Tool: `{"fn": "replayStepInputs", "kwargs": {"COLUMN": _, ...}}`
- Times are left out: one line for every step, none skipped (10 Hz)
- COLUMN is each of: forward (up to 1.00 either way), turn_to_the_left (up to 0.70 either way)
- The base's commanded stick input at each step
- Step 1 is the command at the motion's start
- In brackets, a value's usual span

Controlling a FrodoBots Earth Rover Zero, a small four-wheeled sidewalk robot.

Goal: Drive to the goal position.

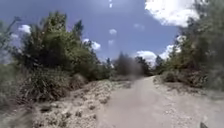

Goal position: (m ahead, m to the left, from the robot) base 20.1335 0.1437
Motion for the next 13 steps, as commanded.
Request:
{"fn": "replayStepInputs", "kwargs": {"forward": 0.45, "turn_to_the_left": 0.00}}
{"fn": "replayStepInputs", "kwargs": {"forward": 0.45, "turn_to_the_left": 0.00}}
{"fn": "replayStepInputs", "kwargs": {"forward": 0.45, "turn_to_the_left": 0.00}}
{"fn": "replayStepInputs", "kwargs": {"forward": 0.45, "turn_to_the_left": 0.00}}
{"fn": "replayStepInputs", "kwargs": {"forward": 0.45, "turn_to_the_left": 0.00}}
{"fn": "replayStepInputs", "kwargs": {"forward": 0.45, "turn_to_the_left": 0.00}}
{"fn": "replayStepInputs", "kwargs": {"forward": 0.45, "turn_to_the_left": 0.00}}
{"fn": "replayStepInputs", "kwargs": {"forward": 0.45, "turn_to_the_left": 0.00}}
{"fn": "replayStepInputs", "kwargs": {"forward": 0.45, "turn_to_the_left": 0.00}}
{"fn": "replayStepInputs", "kwargs": {"forward": 0.45, "turn_to_the_left": 0.00}}
{"fn": "replayStepInputs", "kwargs": {"forward": 0.45, "turn_to_the_left": 0.00}}
{"fn": "replayStepInputs", "kwargs": {"forward": 0.45, "turn_to_the_left": 0.00}}
{"fn": "replayStepInputs", "kwargs": {"forward": 0.45, "turn_to_the_left": 0.00}}
